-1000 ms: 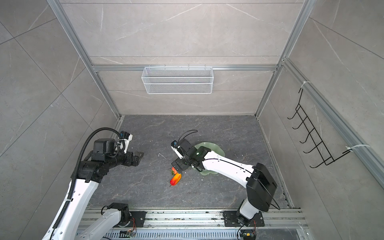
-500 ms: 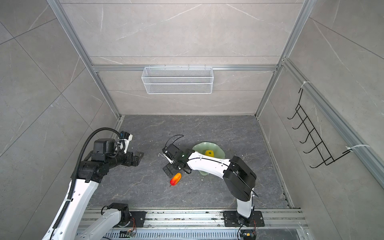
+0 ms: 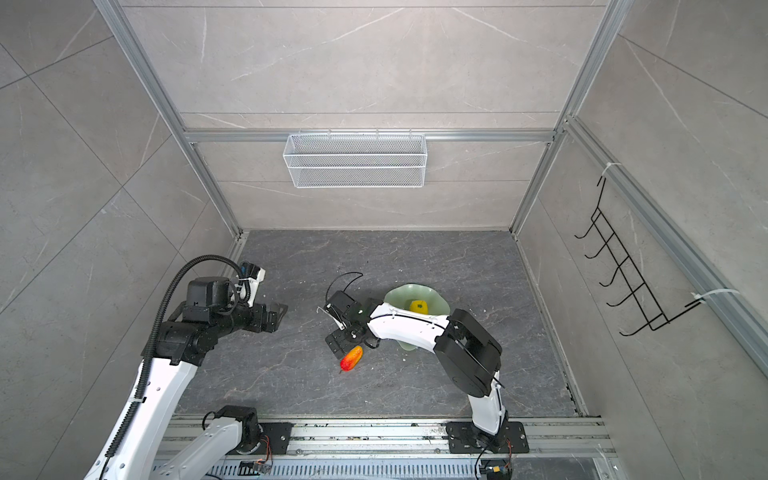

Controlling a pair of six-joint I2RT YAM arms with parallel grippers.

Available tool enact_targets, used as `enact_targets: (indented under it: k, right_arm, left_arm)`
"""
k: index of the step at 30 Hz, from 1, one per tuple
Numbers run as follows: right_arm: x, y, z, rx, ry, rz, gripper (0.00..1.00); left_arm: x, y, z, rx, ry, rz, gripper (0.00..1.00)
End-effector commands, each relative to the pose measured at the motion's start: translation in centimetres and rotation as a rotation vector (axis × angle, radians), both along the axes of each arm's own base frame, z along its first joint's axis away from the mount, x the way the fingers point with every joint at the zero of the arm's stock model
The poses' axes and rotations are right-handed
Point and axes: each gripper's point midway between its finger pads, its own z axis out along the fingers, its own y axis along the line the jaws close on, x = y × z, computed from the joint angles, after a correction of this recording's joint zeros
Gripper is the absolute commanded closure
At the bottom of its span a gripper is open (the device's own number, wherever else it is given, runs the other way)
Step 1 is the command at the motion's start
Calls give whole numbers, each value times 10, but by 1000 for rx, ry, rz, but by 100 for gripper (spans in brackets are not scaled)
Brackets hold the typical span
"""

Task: Place and organize the fake fruits in the fruit bowl
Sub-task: 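Reach the right gripper to the red strawberry and grasp it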

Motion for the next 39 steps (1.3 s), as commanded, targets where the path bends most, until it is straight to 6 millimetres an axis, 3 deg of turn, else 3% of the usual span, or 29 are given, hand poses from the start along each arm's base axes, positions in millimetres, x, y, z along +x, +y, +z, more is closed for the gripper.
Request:
enact_targets:
  k: [1,10,24,29,35,39]
  right_arm:
    - [-4,1,-8,-22,44,-16,3]
    - [-2,11,-16,-12,67,-15,2]
    - [17,47,-20,13,65,26,2]
    - [18,35,-21,-32,46,15,4]
    - [16,14,-29,-95,28,-17,12]
    - [15,12,-35,-100,30,-26,19]
  left_arm:
    - [2,-2,8,-4,-39,-18,0]
    - [2,-1,7,-2,-36,-17,0]
    - [1,0,7,5,-42,-11,0]
    - [1,1,8,5,-45,-10,0]
    - [1,1,8,6,-44,-9,0]
    - [2,1,8,5,-43,-10,0]
